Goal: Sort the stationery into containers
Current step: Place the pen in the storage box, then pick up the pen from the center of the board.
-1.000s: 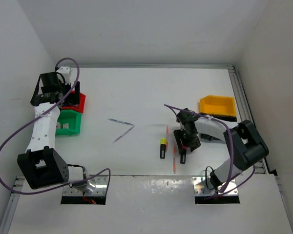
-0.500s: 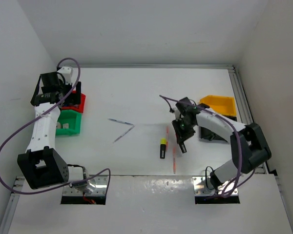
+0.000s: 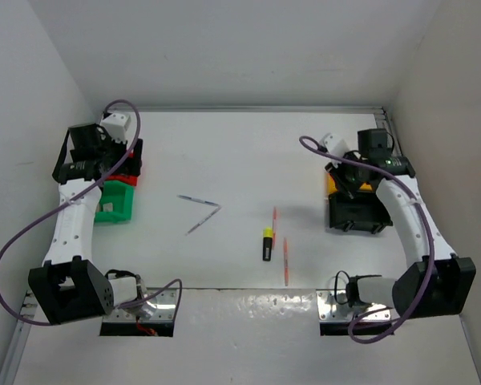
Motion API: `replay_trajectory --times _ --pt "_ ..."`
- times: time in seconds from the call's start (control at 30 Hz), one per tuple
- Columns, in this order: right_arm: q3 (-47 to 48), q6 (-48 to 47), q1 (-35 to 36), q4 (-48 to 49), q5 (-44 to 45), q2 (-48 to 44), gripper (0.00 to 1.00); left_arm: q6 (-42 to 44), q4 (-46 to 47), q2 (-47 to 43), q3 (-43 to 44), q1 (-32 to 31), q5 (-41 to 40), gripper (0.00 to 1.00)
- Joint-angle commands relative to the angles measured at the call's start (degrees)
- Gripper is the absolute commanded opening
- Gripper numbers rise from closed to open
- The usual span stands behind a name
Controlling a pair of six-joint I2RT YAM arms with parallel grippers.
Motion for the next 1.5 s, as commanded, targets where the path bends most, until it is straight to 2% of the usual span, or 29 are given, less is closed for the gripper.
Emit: replay_trajectory --times 0.0,0.03,0.2,0.23,0.37,0.4,0.43,0.5,0.53,0.57,0.6,0.7,0.77,0.8,0.9,1.0,1.2,1.33,1.47 --pt "-5.12 -18.17 -4.37 -0.39 -3.33 -1.91 0.00 0.74 2.38 -1.00 0.75 -1.00 1.35 1.00" --pt "-7.49 -19.76 -7.77 1.01 -3.51 -1.74 0.00 0.39 2.29 -0.92 1.10 -1.00 1.00 1.00" --pt "-10.41 -24.86 -13.86 3.13 -4.74 1.42 0.02 0.39 1.15 -0.39 2.07 -1.35 -0.67 1.00" --pt "-10.06 -25.65 -14.22 2.17 -4.83 2.04 0.20 0.74 0.89 -0.56 1.98 -1.27 -0.76 1.00" --pt "-5.85 -22.43 -14.84 -0.73 -5.44 3.80 0.64 1.09 0.79 -1.18 1.81 -1.27 -2.42 1.00" --pt "-3.40 -20.23 -14.23 -0.65 -6.32 3.63 0.68 0.22 1.06 -1.18 1.63 -1.44 -3.30 1.00" --pt "-1.99 -13.69 -13.53 -0.73 -6.67 3.63 0.71 -0.40 1.15 -1.09 1.72 -1.35 -3.65 1.00" --pt "2.23 -7.85 -10.37 -2.83 -8.86 3.63 0.72 -3.02 1.93 -0.83 1.81 -1.35 -5.41 1.00" --pt "2.86 -0.08 -8.88 -2.32 -8.96 3.45 0.71 -4.17 2.02 -0.39 1.98 -1.35 -5.94 1.00" --pt "2.43 3.83 -5.64 -1.80 -8.87 3.10 0.68 -5.05 2.03 -0.04 2.33 -1.44 -7.25 1.00" --pt "1.55 7.09 -3.35 -0.22 -8.79 2.75 0.68 -6.45 1.68 0.31 2.77 -1.44 -7.96 1.00" --pt "-3.02 24.46 4.56 3.38 -8.35 1.70 0.64 -10.49 0.97 1.98 4.35 -1.44 -11.30 1.00" --pt "-6.96 30.04 10.78 5.32 -8.17 1.43 0.63 -11.82 0.45 2.51 5.23 -1.44 -13.84 1.00" --pt "-7.94 35.80 12.74 6.90 -8.08 1.69 0.63 -12.44 0.10 2.77 5.50 -1.53 -14.72 1.00" --pt "-11.28 43.73 17.93 10.24 -9.31 3.27 0.63 -12.53 -0.17 2.69 6.03 -1.27 -16.40 1.00" --pt "-12.87 50.77 19.61 11.83 -10.46 4.85 0.63 -14.20 0.09 2.25 6.11 -1.27 -16.58 1.00" --pt "-13.40 56.94 25.23 13.15 -7.03 7.23 0.61 -14.82 0.88 1.99 4.45 -1.18 -17.10 1.00" --pt "-14.98 65.19 26.12 14.46 -10.27 9.69 0.59 -15.08 0.01 3.21 4.53 -1.18 -17.98 1.00" --pt "-15.68 67.68 26.03 14.29 -10.45 11.00 0.55 -14.56 0.00 3.83 5.15 -1.00 -18.60 1.00"
